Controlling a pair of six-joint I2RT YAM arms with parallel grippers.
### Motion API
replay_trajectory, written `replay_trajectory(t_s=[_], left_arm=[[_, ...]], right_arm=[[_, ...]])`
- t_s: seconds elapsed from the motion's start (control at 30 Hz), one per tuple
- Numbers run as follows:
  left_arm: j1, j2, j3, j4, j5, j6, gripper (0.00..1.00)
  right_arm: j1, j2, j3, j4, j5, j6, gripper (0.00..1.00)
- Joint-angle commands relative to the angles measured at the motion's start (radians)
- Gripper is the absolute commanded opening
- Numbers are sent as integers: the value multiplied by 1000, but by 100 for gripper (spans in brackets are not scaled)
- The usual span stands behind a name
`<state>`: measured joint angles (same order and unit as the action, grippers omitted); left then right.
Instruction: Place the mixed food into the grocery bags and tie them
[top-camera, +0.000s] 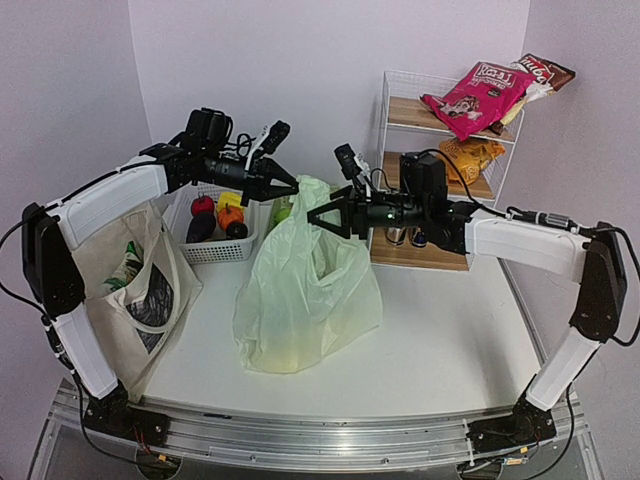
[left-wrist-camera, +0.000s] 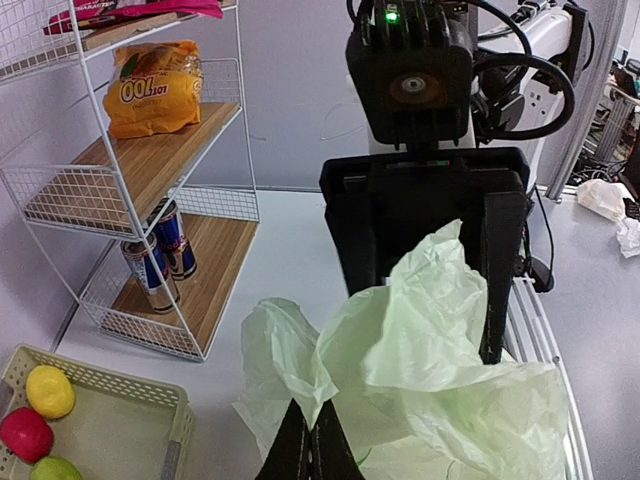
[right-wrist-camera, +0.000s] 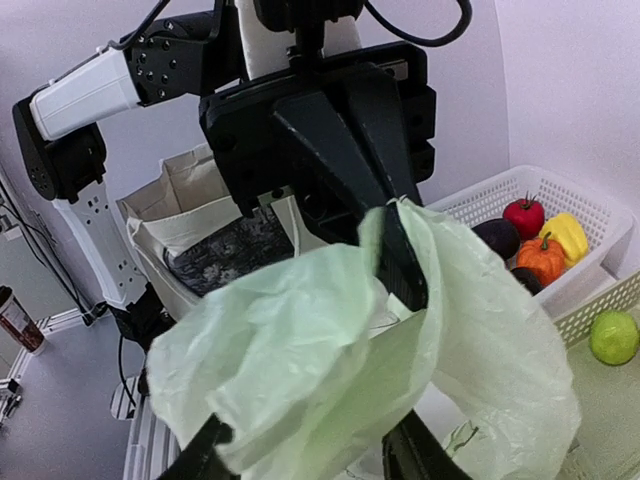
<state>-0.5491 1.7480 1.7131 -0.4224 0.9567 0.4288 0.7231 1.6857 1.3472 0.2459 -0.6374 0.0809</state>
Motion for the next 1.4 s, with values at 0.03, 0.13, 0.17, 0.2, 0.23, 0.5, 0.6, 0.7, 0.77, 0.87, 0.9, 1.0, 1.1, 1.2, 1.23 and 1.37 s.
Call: replay_trajectory(t_s=[0.03, 0.13, 0.17, 0.2, 0.23, 0.5, 0.6, 0.7, 0.77, 0.87, 0.9, 1.0, 1.1, 1.2, 1.23, 1.37], left_arm=[[2, -68, -9, -14, 59, -15, 0], [1, -75, -15, -16, 57, -21, 0], [1, -76, -17, -16, 57, -22, 0], [2, -77, -18, -16, 57, -23, 0], [2, -78, -18, -16, 56, -24, 0], [2, -79, -12, -17, 56, -27, 0], [2, -82, -14, -18, 54, -31, 0], [2, -86, -17, -18, 49, -31, 0], [1, -88, -21, -18, 46, -29, 0], [1, -92, -31, -18, 46, -22, 0], [1, -92, -32, -18, 46, -19, 0], [2, -86, -27, -20, 49, -16, 0], [2, -84, -24, -18, 51, -15, 0], [1, -88, -25, -22, 51, -10, 0], [1, -88, -27, -27, 51, -5, 0], [1, -88, -28, -35, 56, 5, 0]], right_arm=[[1, -87, 50, -38, 106, -40, 66], [2, -126, 72, -82, 173, -59, 70], [3, -138, 76, -88, 183, -62, 70], [3, -148, 80, -98, 189, -64, 70], [3, -152, 87, -113, 183, -64, 69], [9, -107, 124, -177, 120, -19, 55], [20, -100, 132, -181, 100, -21, 46], [21, -117, 110, -183, 79, -23, 45], [22, -158, 82, -182, 79, -27, 49], [21, -213, 81, -182, 80, -1, 57], [21, -228, 92, -182, 71, 12, 60], [21, -259, 110, -194, 45, 54, 67], [26, -273, 103, -242, 44, 108, 71], [45, -273, 73, -301, 53, 141, 75], [53, -272, 66, -310, 54, 146, 76], [89, -254, 64, -330, 87, 124, 76]])
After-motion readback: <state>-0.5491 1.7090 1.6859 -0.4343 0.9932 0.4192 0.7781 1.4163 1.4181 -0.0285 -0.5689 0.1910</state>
